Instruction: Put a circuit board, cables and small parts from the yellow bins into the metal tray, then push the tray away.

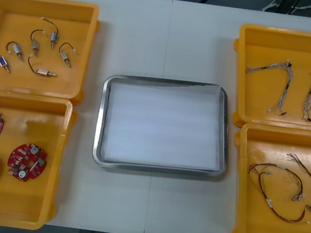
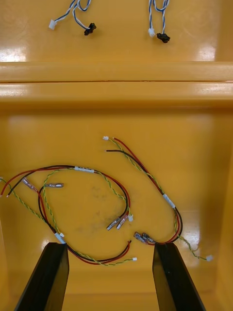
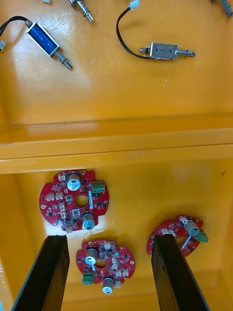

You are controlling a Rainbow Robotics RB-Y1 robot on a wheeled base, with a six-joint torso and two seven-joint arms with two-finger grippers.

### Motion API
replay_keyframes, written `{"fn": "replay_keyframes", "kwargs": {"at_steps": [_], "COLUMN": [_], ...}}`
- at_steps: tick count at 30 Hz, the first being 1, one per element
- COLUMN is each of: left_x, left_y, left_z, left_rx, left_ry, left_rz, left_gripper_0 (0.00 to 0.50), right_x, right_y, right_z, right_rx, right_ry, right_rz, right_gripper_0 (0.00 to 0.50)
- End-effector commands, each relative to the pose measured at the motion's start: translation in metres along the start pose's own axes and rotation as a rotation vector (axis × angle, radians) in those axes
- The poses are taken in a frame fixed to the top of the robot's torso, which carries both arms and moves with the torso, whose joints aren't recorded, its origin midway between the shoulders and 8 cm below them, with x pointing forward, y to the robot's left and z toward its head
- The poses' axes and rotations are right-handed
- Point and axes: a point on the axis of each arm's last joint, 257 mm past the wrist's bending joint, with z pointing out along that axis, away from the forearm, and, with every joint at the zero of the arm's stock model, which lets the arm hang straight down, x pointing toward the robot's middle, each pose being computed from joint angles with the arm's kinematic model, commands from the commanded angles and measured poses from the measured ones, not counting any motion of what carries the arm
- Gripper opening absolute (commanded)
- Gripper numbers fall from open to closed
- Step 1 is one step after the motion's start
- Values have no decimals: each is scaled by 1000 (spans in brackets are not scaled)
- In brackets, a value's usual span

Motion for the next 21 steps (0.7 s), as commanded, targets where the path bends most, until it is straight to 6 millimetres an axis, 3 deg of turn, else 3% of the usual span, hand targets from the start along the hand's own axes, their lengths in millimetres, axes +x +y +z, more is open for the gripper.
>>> {"fn": "replay_keyframes", "kwargs": {"at_steps": [1,21], "left_x": [-11,-11], "left_y": [-5,-5], "left_z": [-10,-10], "left_rx": [-7,-7], "left_ry": [-38,-38], "left_rz": [-29,-29], "left_gripper_0": [500,500], "right_x": [5,5], "right_y": [11,11], "right_z": [-1,-1], "right_rx": [-14,-14], "right_ry": [1,1], "right_rz": [18,18], "right_gripper_0": [500,500]}}
